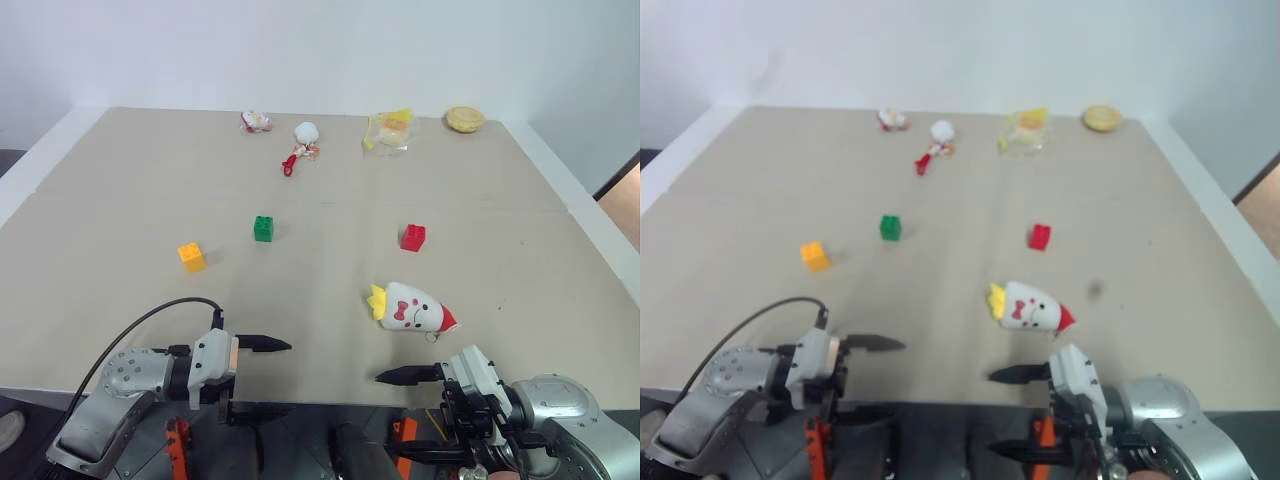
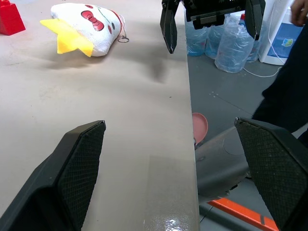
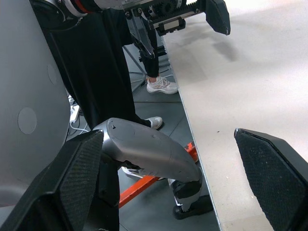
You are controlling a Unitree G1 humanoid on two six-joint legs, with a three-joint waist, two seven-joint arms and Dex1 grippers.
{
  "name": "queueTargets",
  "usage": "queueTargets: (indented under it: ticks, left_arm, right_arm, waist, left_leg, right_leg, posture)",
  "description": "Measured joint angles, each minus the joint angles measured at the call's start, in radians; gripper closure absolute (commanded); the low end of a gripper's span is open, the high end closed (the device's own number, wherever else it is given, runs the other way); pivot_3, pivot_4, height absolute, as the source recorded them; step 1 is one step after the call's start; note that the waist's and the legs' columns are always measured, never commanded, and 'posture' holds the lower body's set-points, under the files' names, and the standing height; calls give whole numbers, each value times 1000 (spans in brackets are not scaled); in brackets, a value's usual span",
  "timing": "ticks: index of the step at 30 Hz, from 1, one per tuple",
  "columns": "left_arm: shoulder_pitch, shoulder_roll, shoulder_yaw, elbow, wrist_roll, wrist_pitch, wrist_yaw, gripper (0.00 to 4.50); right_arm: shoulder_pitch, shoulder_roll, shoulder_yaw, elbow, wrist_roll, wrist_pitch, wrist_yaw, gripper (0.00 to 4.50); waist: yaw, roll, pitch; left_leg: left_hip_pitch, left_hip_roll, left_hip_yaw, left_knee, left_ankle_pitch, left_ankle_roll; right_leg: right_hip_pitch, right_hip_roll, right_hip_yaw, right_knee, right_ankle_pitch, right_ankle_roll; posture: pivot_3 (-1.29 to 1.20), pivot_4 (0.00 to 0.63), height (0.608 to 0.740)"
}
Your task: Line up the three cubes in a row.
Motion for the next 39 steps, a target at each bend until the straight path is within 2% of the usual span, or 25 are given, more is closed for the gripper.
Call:
queueTargets:
  ticks: [23, 26, 30, 34, 36, 39]
  left_arm:
    - [-34, -3, -8, -19, -6, 31, 5, 60]
    - [-60, -9, -4, -20, -24, 85, 33, 60]
    - [-186, -83, 34, -24, -118, 218, 148, 60]
    - [-262, -168, 50, -24, -120, 245, 254, 60]
    - [-311, -221, 45, -15, -114, 256, 308, 60]
    - [-330, -245, 35, -15, -100, 253, 331, 60]
  right_arm:
    - [-4, -1, 0, 19, -12, -30, 26, 0]
    - [-5, -36, -26, 11, 24, -3, 42, 0]
    - [-149, -110, -111, -21, 113, 147, -35, 0]
    - [-319, -140, -118, -42, 144, 338, -190, 0]
    - [-433, -145, -112, 0, 136, 429, -269, 0]
    - [-492, -153, -90, 70, 74, 468, -328, 0]
  waist:
    - [0, 0, 0]
    - [0, 0, 0]
    - [0, 0, 0]
    - [-1, -1, 0]
    - [0, -1, 0]
    - [0, -3, -1]
  left_leg:
    - [0, 0, 0, 0, 0, 0]
    - [0, 0, 0, 1, 0, 0]
    - [0, 0, 0, 4, 1, 1]
    - [5, -1, -1, 5, 1, 2]
    - [5, -2, -1, 5, 1, 2]
    - [5, -2, -1, 4, 0, 2]
  right_leg:
    - [0, 0, 0, 0, 0, 0]
    - [1, 0, 0, 0, 0, 0]
    - [2, 0, 0, 0, 1, 0]
    - [7, 0, 0, 0, 1, 0]
    - [8, 0, 1, 0, 1, 1]
    - [8, 0, 1, 0, 1, 1]
  posture:
    - [0, 150, 740]
    - [0, 150, 740]
    - [0, 150, 740]
    - [0, 150, 740]
    - [0, 150, 740]
    - [0, 150, 740]
